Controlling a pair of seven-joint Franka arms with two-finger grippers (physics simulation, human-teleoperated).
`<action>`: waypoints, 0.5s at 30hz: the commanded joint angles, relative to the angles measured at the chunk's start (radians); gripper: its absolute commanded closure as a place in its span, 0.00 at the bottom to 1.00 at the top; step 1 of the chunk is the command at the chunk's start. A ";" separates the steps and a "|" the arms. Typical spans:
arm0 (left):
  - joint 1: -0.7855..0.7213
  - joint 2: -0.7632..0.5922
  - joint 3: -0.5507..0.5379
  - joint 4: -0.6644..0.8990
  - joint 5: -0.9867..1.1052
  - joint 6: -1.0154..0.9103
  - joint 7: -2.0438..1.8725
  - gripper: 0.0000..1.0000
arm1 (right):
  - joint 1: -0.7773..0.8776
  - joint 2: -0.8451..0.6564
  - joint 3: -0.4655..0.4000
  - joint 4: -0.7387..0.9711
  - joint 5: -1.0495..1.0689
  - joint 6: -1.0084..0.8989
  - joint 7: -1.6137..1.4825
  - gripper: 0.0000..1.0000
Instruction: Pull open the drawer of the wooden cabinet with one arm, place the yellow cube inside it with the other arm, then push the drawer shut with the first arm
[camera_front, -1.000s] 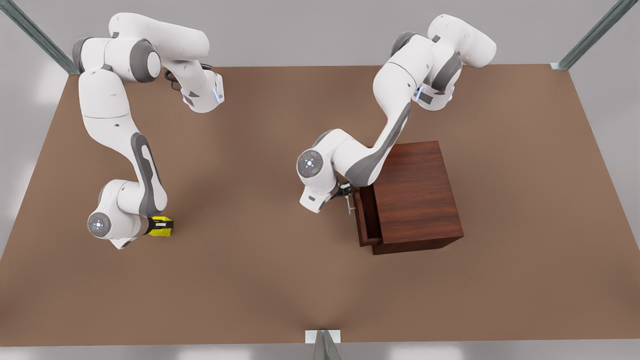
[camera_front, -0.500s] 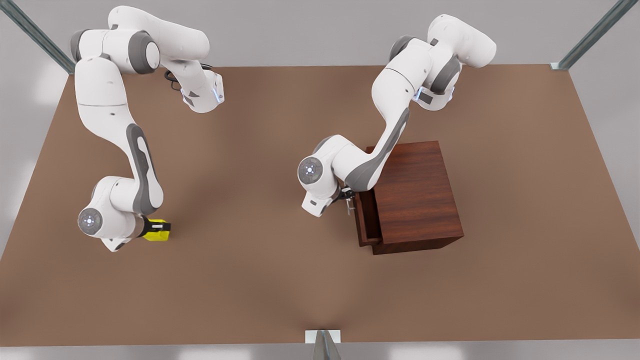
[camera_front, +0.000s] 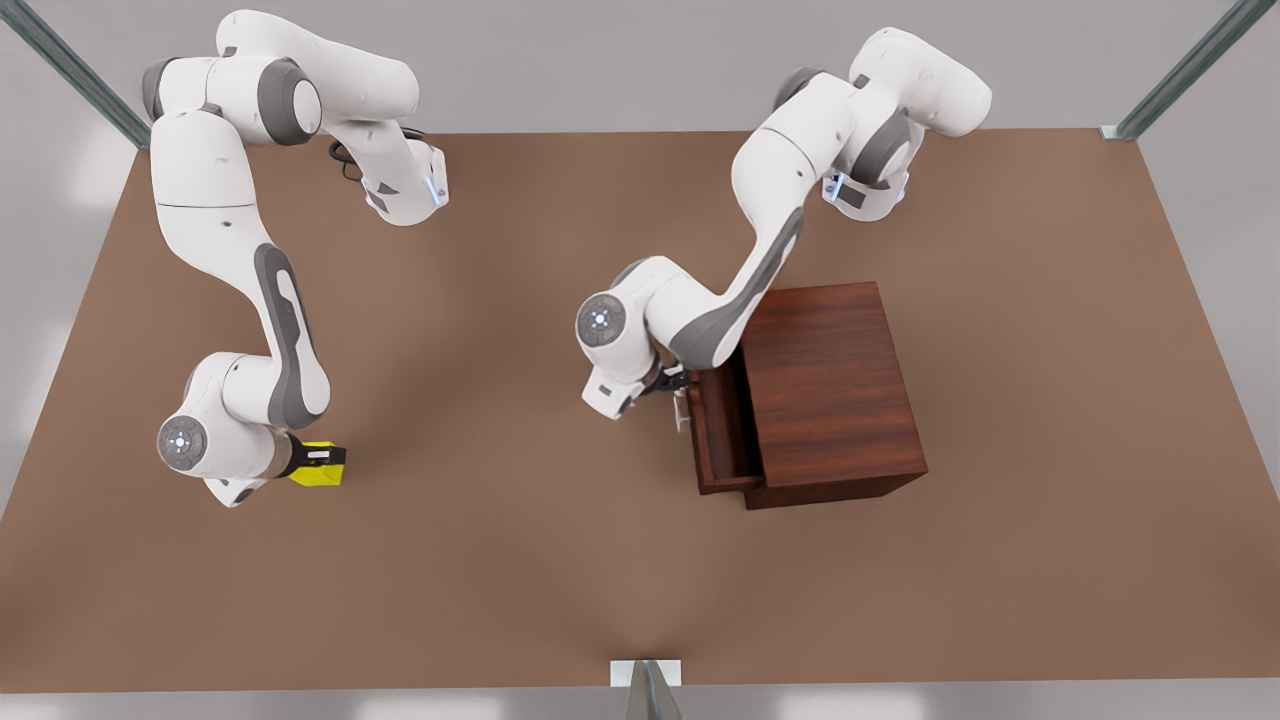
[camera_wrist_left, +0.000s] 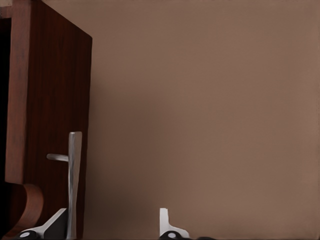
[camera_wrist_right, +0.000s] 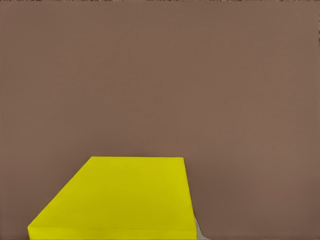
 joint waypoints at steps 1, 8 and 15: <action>-0.012 0.004 -0.003 0.025 -0.007 0.007 -0.008 0.05 | -0.001 -0.001 0.000 0.002 -0.010 -0.005 0.016 0.36; 0.248 -0.341 0.002 0.054 -0.070 -0.465 0.183 0.00 | 0.003 -0.004 0.015 0.026 -0.010 -0.017 0.003 0.36; 0.503 -0.737 -0.004 -0.415 -0.093 -0.470 0.739 0.00 | 0.221 0.118 0.247 0.430 -0.015 -0.048 -0.112 0.36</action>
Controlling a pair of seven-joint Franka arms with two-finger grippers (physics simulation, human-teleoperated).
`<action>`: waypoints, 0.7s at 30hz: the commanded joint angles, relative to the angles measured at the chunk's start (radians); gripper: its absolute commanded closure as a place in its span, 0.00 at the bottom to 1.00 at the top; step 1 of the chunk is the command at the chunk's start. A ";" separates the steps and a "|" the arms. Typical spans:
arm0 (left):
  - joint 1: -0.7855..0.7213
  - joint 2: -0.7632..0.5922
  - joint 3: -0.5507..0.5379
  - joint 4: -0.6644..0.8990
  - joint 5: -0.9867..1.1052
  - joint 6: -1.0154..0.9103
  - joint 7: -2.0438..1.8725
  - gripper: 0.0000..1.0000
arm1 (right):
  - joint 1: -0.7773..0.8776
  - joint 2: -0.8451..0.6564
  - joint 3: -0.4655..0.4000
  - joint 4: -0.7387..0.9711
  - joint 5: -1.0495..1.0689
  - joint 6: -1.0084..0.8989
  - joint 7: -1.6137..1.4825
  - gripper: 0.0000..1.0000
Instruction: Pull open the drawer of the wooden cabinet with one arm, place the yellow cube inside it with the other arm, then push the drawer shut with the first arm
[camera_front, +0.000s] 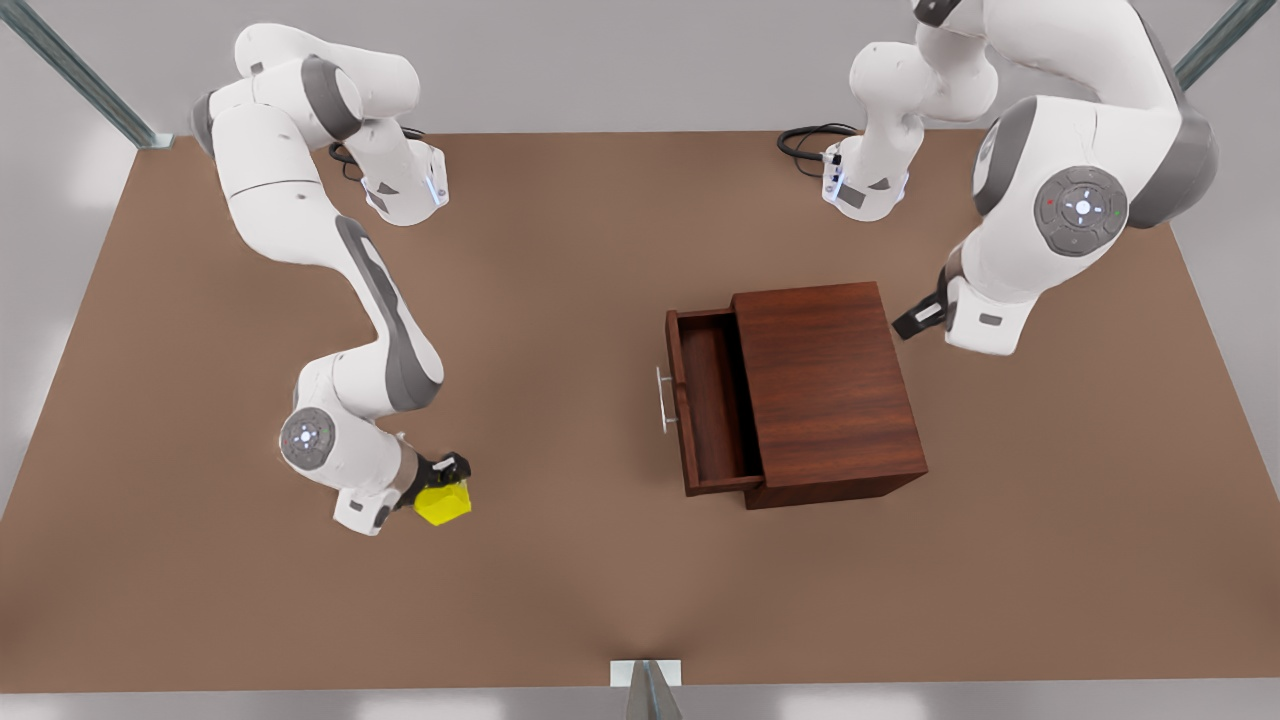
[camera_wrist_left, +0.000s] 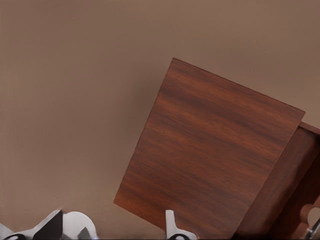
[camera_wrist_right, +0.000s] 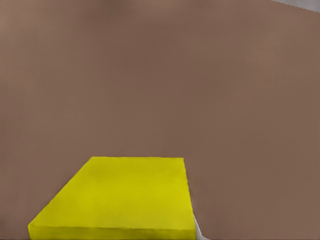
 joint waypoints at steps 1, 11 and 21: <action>-0.015 -0.015 -0.008 -0.025 -0.014 -0.053 0.506 0.00 | 0.061 0.041 0.005 0.105 -0.007 -0.011 -0.095 0.36; -0.012 -0.016 -0.025 -0.031 -0.015 -0.071 0.505 0.00 | 0.404 0.106 -0.001 0.303 -0.019 0.161 -0.378 0.36; -0.011 -0.016 -0.025 -0.034 -0.015 -0.067 0.509 0.00 | 0.525 0.152 0.005 0.303 -0.003 0.249 -0.319 0.36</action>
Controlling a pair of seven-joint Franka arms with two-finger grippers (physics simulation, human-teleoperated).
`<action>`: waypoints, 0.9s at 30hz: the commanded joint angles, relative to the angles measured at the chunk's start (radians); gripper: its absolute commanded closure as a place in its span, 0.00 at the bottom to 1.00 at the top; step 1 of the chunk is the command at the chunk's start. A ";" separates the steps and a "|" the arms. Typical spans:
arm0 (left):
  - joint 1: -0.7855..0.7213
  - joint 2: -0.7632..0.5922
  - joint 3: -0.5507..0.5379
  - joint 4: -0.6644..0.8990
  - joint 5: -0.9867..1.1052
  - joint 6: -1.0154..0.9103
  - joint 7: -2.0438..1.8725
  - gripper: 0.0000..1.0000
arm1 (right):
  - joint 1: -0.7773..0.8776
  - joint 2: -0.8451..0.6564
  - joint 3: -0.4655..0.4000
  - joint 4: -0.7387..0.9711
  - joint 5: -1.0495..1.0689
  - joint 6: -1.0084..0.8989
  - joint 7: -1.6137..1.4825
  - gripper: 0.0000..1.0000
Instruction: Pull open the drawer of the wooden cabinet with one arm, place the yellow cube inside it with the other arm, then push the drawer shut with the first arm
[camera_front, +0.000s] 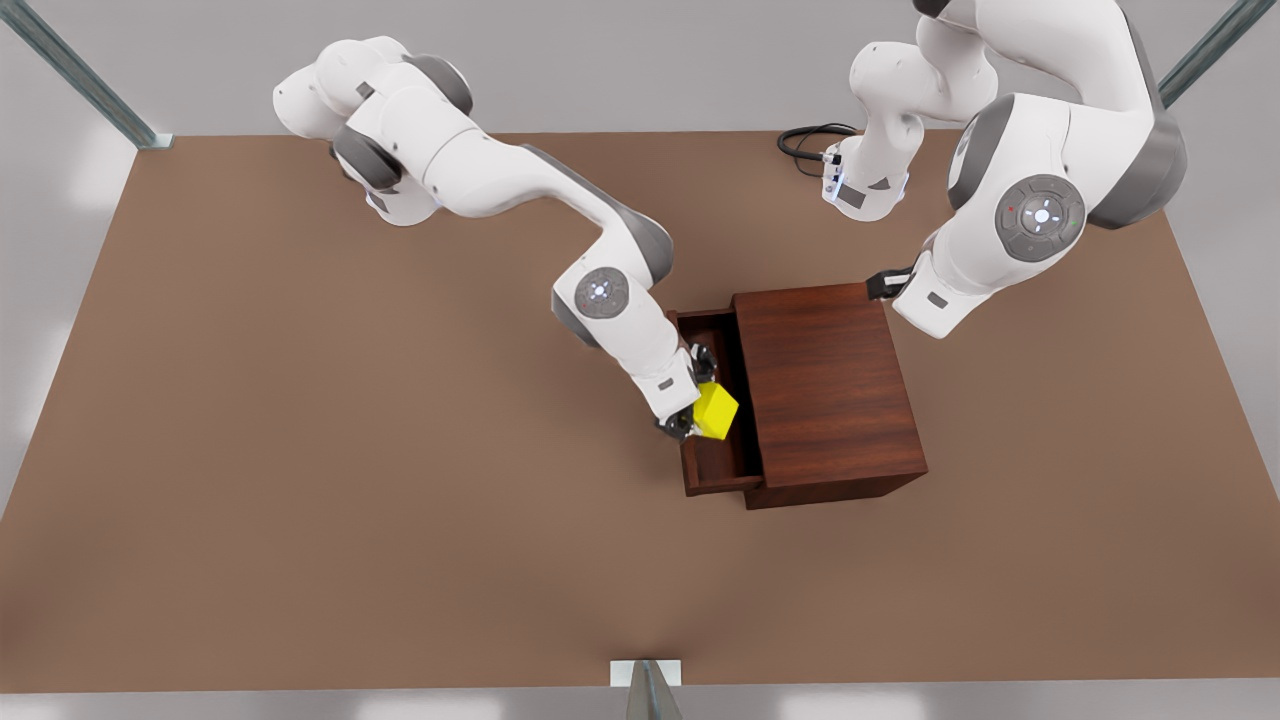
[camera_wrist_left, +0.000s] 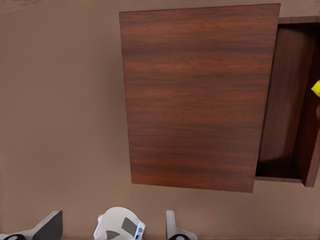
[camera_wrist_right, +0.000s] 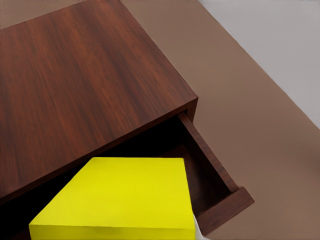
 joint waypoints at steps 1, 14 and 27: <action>0.000 0.000 0.000 0.000 0.000 -0.001 0.160 0.00 | 0.017 -0.001 0.001 -0.005 -0.009 0.043 -0.071 0.36; 0.002 0.000 0.000 0.000 0.000 0.000 0.165 0.00 | 0.037 0.001 0.001 -0.069 -0.018 0.053 -0.086 0.00; -0.046 0.138 -0.031 0.135 -0.056 0.003 -0.099 0.79 | -0.284 -0.220 -0.329 -0.069 -0.135 -0.772 -0.056 0.00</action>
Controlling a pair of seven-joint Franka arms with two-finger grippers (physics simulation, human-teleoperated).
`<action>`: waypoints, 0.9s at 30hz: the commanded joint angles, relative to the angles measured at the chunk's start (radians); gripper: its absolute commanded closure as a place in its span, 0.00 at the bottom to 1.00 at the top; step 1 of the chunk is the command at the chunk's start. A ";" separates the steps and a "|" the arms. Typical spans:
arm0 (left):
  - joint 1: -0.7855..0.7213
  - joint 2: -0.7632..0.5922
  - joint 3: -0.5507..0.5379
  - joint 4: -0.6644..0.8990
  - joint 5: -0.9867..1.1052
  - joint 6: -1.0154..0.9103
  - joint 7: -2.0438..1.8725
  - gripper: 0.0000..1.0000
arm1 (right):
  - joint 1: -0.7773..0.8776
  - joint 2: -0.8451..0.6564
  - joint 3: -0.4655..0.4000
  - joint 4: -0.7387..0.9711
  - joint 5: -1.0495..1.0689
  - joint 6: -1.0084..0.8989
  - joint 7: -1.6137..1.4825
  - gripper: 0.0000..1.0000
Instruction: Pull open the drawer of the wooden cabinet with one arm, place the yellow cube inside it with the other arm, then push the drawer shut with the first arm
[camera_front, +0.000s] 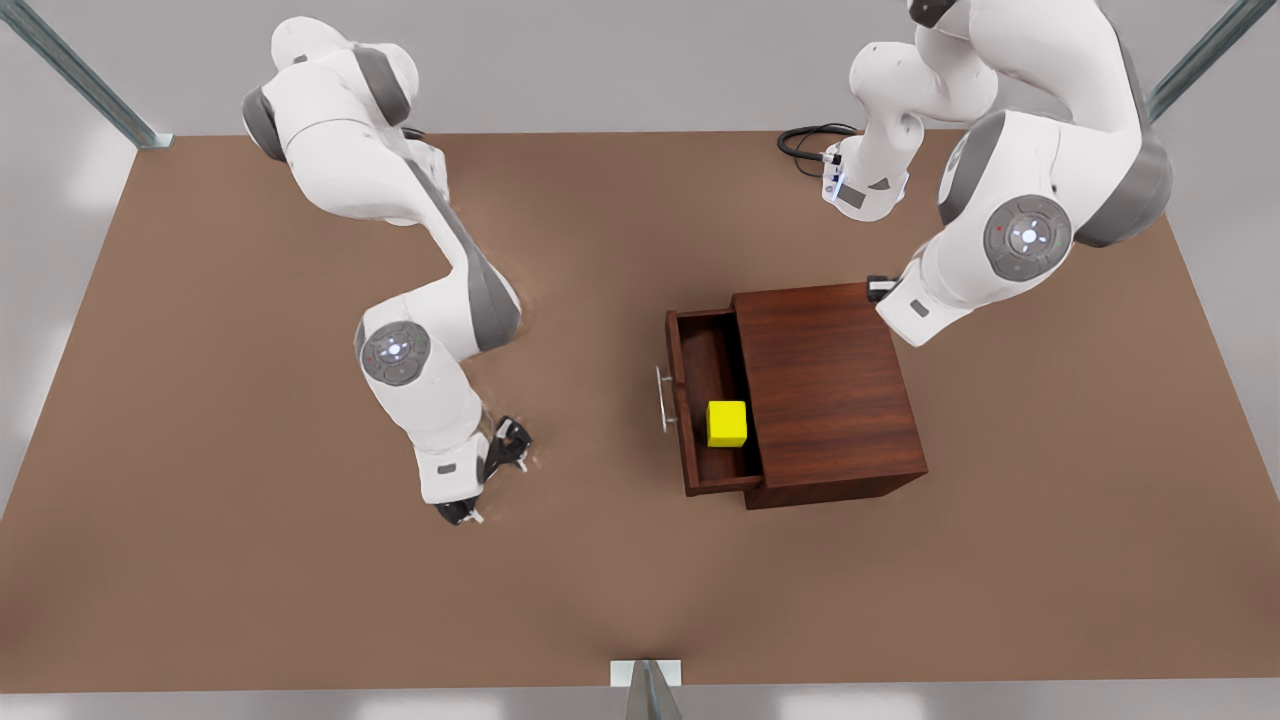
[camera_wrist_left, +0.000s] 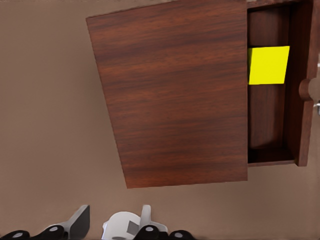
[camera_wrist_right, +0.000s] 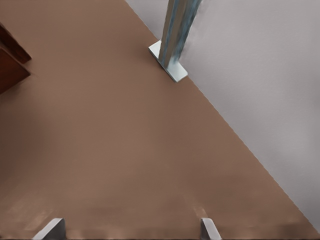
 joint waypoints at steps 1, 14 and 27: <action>-0.138 0.192 -0.024 0.204 -0.024 0.013 -0.618 0.79 | -0.013 -0.066 -0.140 0.000 -0.037 -0.560 0.258 0.00; -0.453 0.533 -0.027 0.226 0.009 0.933 -2.597 0.79 | -0.188 -0.362 -0.152 -0.172 0.071 -0.622 0.528 0.00; -0.388 0.510 -0.030 0.054 0.001 0.780 -2.531 0.79 | -0.212 -0.389 -0.154 -0.206 0.087 -0.602 0.522 0.00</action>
